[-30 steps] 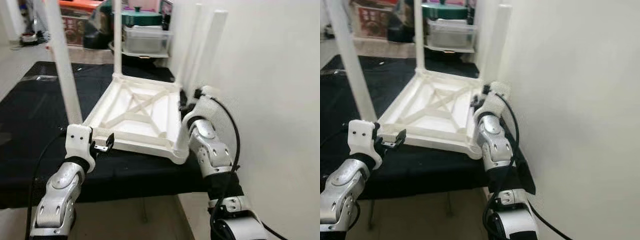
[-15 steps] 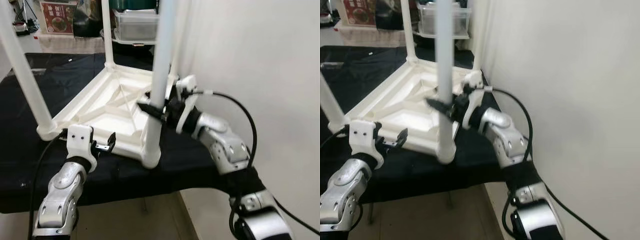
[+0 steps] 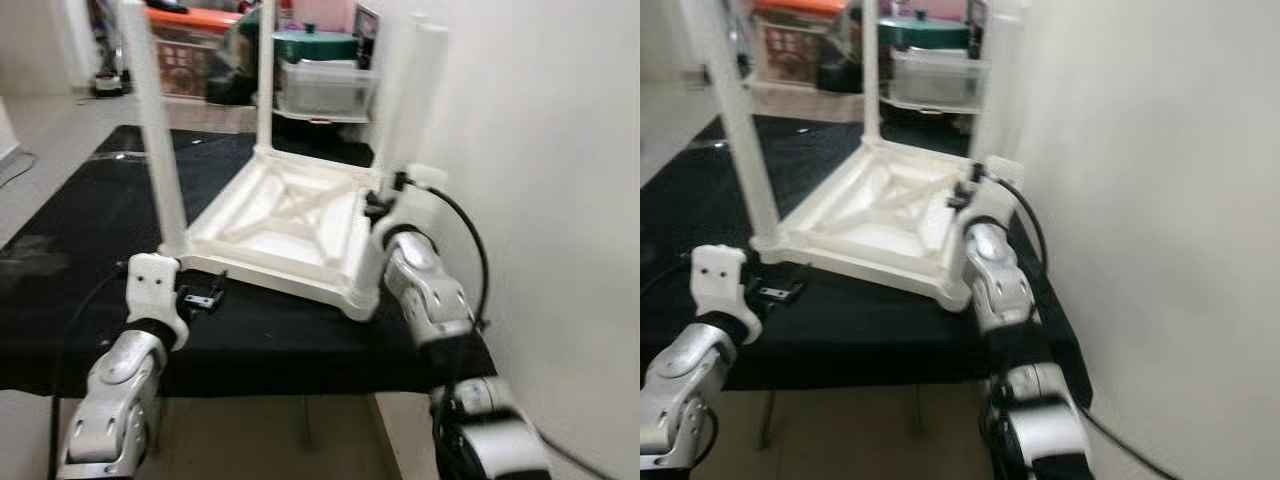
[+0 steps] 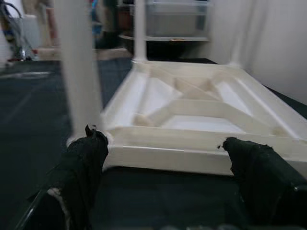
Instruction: Building children table
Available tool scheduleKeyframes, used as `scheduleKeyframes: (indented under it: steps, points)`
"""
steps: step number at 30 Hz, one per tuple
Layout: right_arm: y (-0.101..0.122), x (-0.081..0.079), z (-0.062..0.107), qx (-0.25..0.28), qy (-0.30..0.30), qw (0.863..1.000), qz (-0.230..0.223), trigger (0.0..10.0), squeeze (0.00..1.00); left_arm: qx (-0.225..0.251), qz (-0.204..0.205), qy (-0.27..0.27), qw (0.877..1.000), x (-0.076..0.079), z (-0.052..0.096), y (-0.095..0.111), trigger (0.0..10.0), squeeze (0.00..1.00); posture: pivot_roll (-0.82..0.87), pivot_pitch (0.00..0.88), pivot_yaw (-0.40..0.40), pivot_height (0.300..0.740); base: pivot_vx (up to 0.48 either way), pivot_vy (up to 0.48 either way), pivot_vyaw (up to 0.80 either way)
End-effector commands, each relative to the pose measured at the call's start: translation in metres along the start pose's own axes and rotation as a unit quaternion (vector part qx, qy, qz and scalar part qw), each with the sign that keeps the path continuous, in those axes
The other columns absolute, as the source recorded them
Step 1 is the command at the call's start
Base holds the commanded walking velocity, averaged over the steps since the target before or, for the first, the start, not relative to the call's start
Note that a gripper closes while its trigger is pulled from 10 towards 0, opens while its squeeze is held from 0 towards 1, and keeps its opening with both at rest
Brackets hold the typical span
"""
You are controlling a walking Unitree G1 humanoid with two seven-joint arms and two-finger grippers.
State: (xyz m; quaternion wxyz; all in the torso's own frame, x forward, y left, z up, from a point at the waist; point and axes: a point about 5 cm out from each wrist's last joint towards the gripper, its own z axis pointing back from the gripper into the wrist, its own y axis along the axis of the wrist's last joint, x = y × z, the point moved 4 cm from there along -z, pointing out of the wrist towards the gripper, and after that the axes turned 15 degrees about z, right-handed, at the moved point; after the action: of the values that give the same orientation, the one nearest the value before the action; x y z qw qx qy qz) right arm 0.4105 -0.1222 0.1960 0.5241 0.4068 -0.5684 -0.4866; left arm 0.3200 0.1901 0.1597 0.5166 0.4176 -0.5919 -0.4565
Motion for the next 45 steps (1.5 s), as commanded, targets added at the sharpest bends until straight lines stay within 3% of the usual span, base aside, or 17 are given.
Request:
scheduleKeyframes:
  steps: [1,2,3,4,5,6,9,10,19,20,29,32,37,38,41,42,45]
  points:
    - [-0.051,-0.007,0.009,-0.105,0.012,0.994,0.039,2.5,0.00,-0.007,-0.002,-0.015,1.000,0.007,-0.002,-0.002,10.0,0.00,0.10,0.000,-0.112,0.740,0.000,0.000,0.00]
    - [-0.051,-0.007,0.009,-0.105,0.012,0.994,0.039,2.5,0.00,-0.007,-0.002,-0.015,1.000,0.007,-0.002,-0.002,10.0,0.00,0.10,0.000,-0.112,0.740,0.000,0.000,0.00]
    - [-0.043,-0.026,0.011,-0.088,0.064,0.993,0.038,10.0,0.00,-0.008,-0.003,-0.015,1.000,0.007,-0.002,-0.002,10.0,0.00,0.09,0.000,-0.108,0.740,0.000,0.000,0.00]
    - [-0.043,-0.026,0.011,-0.088,0.064,0.993,0.038,10.0,0.00,-0.008,-0.003,-0.015,1.000,0.007,-0.002,-0.002,10.0,0.00,0.09,0.000,-0.108,0.740,0.000,0.000,0.00]
    - [-0.032,-0.040,0.013,-0.064,0.105,0.992,0.015,10.0,0.85,-0.009,-0.003,-0.016,1.000,0.006,-0.003,-0.002,10.0,0.00,0.09,0.000,-0.109,0.740,0.000,0.000,0.00]
    - [-0.017,-0.052,0.014,-0.031,0.154,0.987,-0.018,10.0,1.00,-0.010,-0.003,-0.017,1.000,0.006,-0.003,-0.002,10.0,0.00,0.09,0.000,-0.109,0.740,0.000,0.000,0.00]
    - [0.014,-0.071,0.015,0.033,0.241,0.969,-0.049,10.0,1.00,-0.011,-0.003,-0.018,1.000,0.006,-0.004,-0.003,10.0,0.00,0.10,0.000,-0.114,0.740,0.000,0.000,0.00]
    - [0.027,-0.079,0.020,0.062,0.294,0.952,-0.053,10.0,0.00,-0.011,-0.002,-0.017,1.000,0.005,-0.004,-0.003,10.0,0.00,0.10,0.000,-0.115,0.740,0.000,0.000,0.00]
    - [0.050,-0.107,0.082,0.176,0.535,0.826,-0.005,10.0,0.00,-0.010,0.004,-0.017,1.000,0.006,-0.004,-0.003,10.0,0.00,0.11,0.000,-0.124,0.740,0.000,0.000,0.00]
    - [0.040,-0.113,0.083,0.163,0.543,0.824,0.003,1.3,0.00,-0.010,0.004,-0.016,1.000,0.006,-0.004,-0.003,10.0,0.00,0.11,0.000,-0.129,0.740,0.000,0.000,0.00]
    - [-0.038,-0.064,0.004,-0.070,0.189,0.979,0.016,0.0,0.00,-0.008,0.004,-0.014,1.000,0.005,0.000,-0.002,10.0,0.00,0.12,0.000,-0.132,0.740,0.000,0.000,0.00]
    - [-0.074,-0.003,0.001,-0.161,-0.005,0.987,-0.017,0.0,0.00,-0.009,0.004,-0.015,1.000,0.005,0.000,-0.002,10.0,0.00,0.11,0.000,-0.125,0.740,0.000,0.000,0.00]
    - [-0.063,-0.030,0.020,-0.152,0.088,0.984,0.010,0.4,0.00,-0.011,0.003,-0.019,1.000,0.006,0.000,-0.002,10.0,0.00,0.10,0.000,-0.113,0.740,0.000,0.000,0.00]
    - [-0.045,-0.036,0.020,-0.097,0.113,0.989,-0.011,10.0,0.41,-0.011,0.003,-0.019,1.000,0.007,0.000,-0.002,10.0,0.00,0.10,0.000,-0.111,0.740,0.000,0.000,0.00]
    - [-0.032,-0.038,0.020,-0.058,0.126,0.990,-0.024,10.0,0.41,-0.011,0.004,-0.020,1.000,0.007,-0.001,-0.002,10.0,0.00,0.10,0.000,-0.111,0.740,0.000,0.000,0.00]
    - [-0.021,-0.042,0.020,-0.027,0.149,0.988,-0.044,10.0,1.00,-0.011,0.004,-0.020,1.000,0.007,-0.001,-0.002,10.0,0.00,0.10,0.000,-0.112,0.740,0.000,0.000,0.00]
    - [0.002,-0.054,0.015,0.016,0.206,0.977,-0.045,10.0,1.00,-0.011,0.005,-0.020,1.000,0.007,-0.001,-0.002,10.0,0.00,0.10,0.000,-0.118,0.740,0.000,0.000,0.00]
